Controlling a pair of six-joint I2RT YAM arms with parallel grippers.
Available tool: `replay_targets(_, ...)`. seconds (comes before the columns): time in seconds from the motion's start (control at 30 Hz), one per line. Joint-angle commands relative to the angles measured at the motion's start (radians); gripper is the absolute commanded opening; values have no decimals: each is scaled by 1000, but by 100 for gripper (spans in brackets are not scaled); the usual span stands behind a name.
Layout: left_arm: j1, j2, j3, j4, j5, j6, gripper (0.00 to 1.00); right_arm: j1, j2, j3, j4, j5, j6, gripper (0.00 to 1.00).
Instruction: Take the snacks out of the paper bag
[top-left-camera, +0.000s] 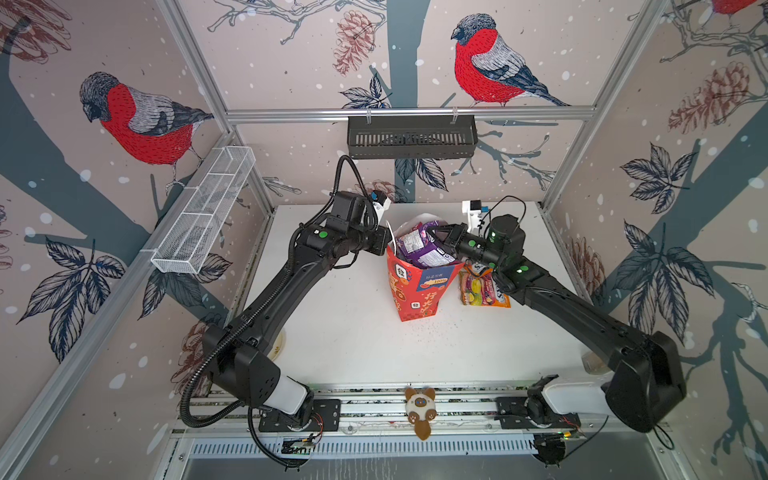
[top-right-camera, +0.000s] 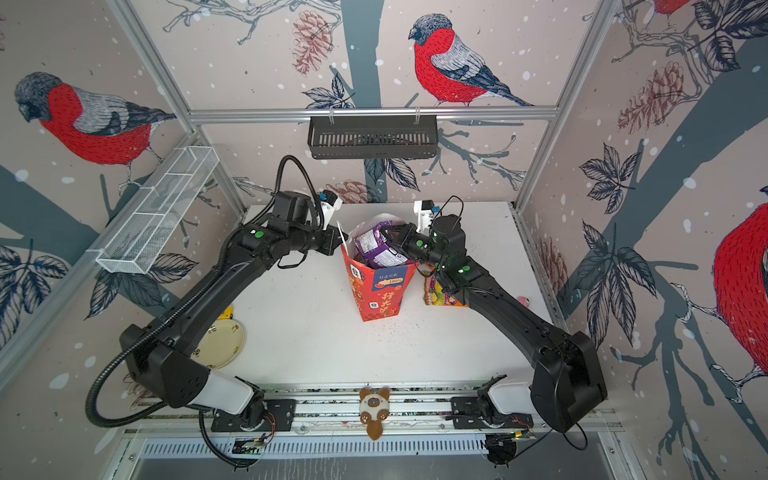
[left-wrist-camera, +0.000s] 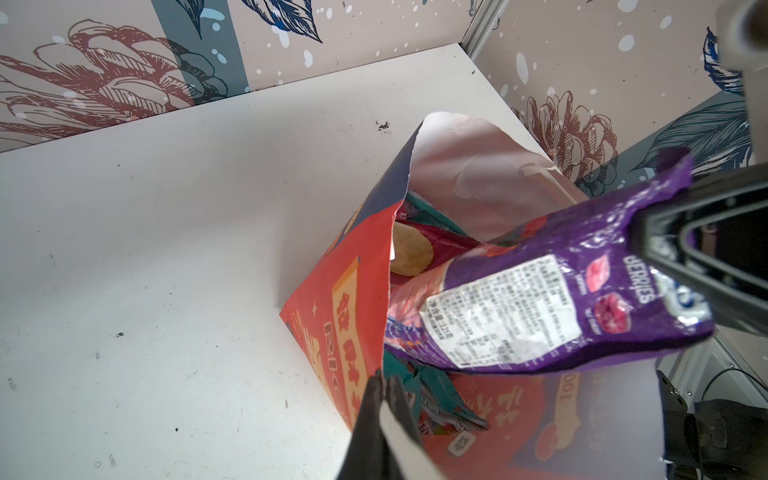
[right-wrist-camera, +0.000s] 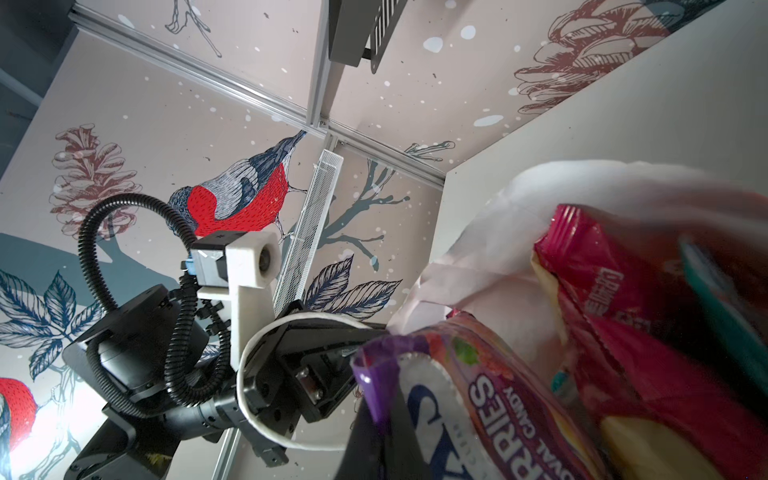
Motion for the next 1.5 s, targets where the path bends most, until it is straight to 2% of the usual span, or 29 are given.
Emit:
replay_targets(0.0,3,0,2,86,10,8,0,6,5,15,97,-13,27,0)
replay_targets(0.1,4,0,3,86,7,11,0,0,1,41,78,-16,8,0)
replay_targets(0.27,1,2,2,87,4,16,0,-17,26,12,302,-83,128,0)
replay_targets(0.43,3,8,7,86,8,17,0,-10,58,37,375,-80,109,0)
replay_targets(0.6,3,10,11,80,9,20,0,-8,79,92,303,-62,30,0)
replay_targets(0.77,2,8,11,73,4,23,0,-9,86,111,316,-67,14,0)
replay_targets(0.87,2,8,12,70,4,24,0,-9,93,102,394,-76,46,0)
replay_targets(1.0,4,10,10,71,6,26,0,-17,119,77,589,-100,190,0)
replay_targets(1.07,2,10,11,71,6,26,0,-13,118,89,562,-95,179,0)
replay_targets(1.23,3,7,4,75,6,28,0,9,93,118,351,-63,71,0)
replay_targets(1.47,3,5,8,75,-5,38,0,-1,23,38,429,-41,106,0)
